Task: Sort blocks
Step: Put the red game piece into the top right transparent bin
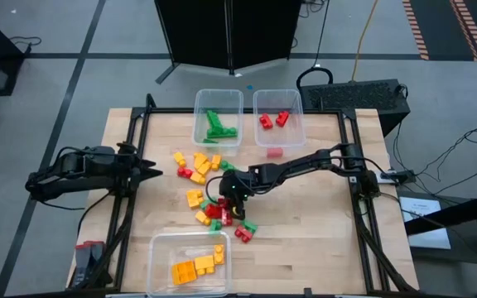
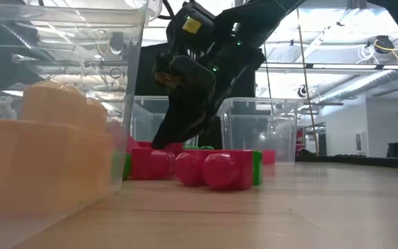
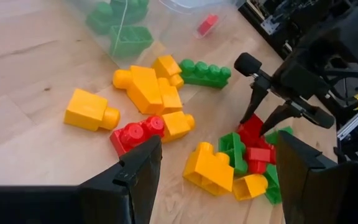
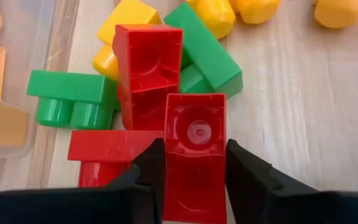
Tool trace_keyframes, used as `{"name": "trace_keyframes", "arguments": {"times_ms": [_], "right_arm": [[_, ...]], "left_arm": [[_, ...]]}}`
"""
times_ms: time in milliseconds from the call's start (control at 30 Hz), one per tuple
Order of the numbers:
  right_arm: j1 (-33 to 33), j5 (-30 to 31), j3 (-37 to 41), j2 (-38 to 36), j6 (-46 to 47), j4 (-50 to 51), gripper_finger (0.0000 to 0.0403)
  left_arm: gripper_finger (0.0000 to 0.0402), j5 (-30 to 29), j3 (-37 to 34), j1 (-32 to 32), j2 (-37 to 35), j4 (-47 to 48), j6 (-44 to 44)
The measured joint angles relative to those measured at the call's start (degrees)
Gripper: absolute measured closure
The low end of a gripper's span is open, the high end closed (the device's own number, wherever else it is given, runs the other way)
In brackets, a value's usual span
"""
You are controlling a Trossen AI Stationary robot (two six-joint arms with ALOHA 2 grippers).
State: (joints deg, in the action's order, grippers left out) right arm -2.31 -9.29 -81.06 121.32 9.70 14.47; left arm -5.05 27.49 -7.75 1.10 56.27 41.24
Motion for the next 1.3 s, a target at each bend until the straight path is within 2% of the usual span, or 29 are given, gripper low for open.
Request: {"name": "trace_keyframes", "arguments": {"times_ms": [400,600,833,1000,1133,1300], "right_arm": [[-0.4,-0.1,0.5,-5.7,-1.0,5.4,0.0293],[-0.4,3.8,0.4,-10.7,-3.3,12.1,0.0293],[0.3,12.5,0.3,-20.5,-6.3,17.5,0.0293],[3.6,21.1,0.3,-30.1,-9.7,23.1,0.0293],[9.1,27.6,0.2,-36.0,-11.4,26.5,0.0293],[18.2,28.8,0.2,-37.0,-11.9,28.2,0.0293]], "left_arm": [[0.0191,-0.4,0.0,0.0,0.0,0.0,0.3],[0.0191,-0.8,0.0,0.0,0.0,0.0,0.4],[0.0191,-0.9,0.0,0.0,0.0,0.0,0.5],[0.0191,-0.9,0.0,0.0,0.0,0.0,0.4],[0.0191,-0.9,0.0,0.0,0.0,0.0,0.4],[0.0191,-0.9,0.0,0.0,0.0,0.0,0.4]]}}
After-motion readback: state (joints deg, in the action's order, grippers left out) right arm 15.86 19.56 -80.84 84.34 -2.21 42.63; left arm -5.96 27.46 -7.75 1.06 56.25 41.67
